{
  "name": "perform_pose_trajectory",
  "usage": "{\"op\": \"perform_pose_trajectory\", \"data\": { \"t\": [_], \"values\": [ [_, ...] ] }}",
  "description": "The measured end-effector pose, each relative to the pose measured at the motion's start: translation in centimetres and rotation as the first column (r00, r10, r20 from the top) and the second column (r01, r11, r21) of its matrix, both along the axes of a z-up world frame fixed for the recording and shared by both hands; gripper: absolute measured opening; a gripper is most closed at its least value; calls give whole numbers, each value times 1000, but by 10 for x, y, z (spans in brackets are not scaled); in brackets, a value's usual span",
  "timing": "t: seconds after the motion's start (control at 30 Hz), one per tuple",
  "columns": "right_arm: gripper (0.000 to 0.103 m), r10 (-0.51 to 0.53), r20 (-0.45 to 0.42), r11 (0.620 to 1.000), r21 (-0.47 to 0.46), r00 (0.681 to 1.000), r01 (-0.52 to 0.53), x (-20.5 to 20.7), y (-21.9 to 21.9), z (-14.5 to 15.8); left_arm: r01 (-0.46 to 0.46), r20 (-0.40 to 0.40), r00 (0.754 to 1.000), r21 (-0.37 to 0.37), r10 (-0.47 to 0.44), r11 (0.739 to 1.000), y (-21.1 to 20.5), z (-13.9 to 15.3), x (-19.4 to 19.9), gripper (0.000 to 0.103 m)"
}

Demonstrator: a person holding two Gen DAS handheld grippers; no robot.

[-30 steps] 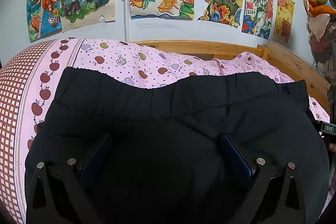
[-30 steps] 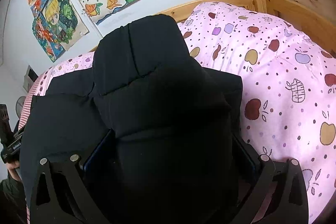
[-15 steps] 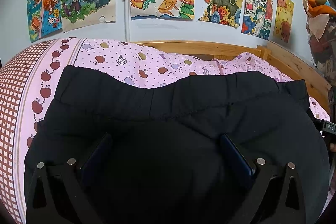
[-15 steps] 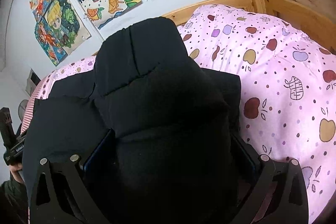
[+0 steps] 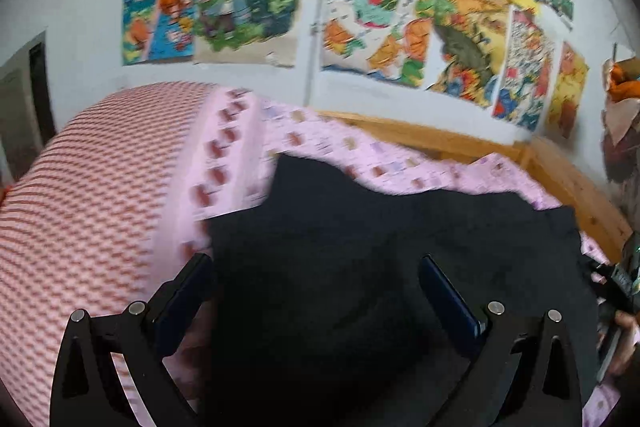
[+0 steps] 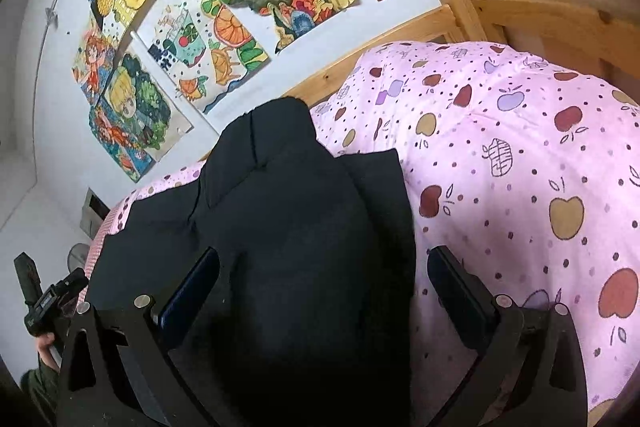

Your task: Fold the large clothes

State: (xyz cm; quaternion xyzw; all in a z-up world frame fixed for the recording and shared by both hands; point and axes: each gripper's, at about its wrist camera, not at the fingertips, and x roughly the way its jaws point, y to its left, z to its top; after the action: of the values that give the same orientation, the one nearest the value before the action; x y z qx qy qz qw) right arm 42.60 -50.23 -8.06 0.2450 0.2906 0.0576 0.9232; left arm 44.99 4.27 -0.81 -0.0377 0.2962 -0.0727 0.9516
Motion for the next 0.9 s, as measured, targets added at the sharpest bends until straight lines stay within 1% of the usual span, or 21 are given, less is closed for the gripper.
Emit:
{"op": "perform_pose_trajectory", "data": {
  "t": [0.1, 0.17, 0.27, 0.33, 0.4, 0.5, 0.6, 0.73, 0.9],
  "values": [
    [102, 14, -21, 1000, -10, 1000, -14, 2, 3, -5, 3, -85, 996, -2, -3, 1000, 23, -13, 3, 103],
    [102, 19, -29, 1000, -11, 999, -19, 1, 1, -8, 4, -124, 992, -17, -6, 1000, 34, -23, 4, 103],
    [102, 28, -55, 1000, -13, 998, -28, 2, 1, -13, 40, -177, 983, -100, -58, 994, 46, -40, 9, 103],
    [102, 40, -71, 999, -16, 997, -41, 3, 3, -17, 75, -225, 968, -175, -114, 982, 49, -54, 17, 103],
    [102, 54, -80, 998, -16, 995, -55, 3, 4, -20, 96, -253, 955, -233, -155, 968, 50, -67, 23, 103],
    [102, 72, -90, 997, -1, 993, -72, 4, 3, -23, 116, -255, 947, -292, -194, 949, 53, -80, 27, 103],
    [102, 75, -92, 997, 15, 993, -74, 5, 2, -26, 130, -245, 945, -332, -219, 934, 56, -88, 28, 103],
    [102, 74, -97, 997, 11, 993, -73, 6, 4, -30, 148, -234, 942, -351, -239, 925, 59, -91, 28, 103],
    [102, 80, -89, 997, 20, 993, -79, 6, 4, -30, 167, -190, 951, -348, -244, 923, 66, -97, 17, 103]
  ]
}}
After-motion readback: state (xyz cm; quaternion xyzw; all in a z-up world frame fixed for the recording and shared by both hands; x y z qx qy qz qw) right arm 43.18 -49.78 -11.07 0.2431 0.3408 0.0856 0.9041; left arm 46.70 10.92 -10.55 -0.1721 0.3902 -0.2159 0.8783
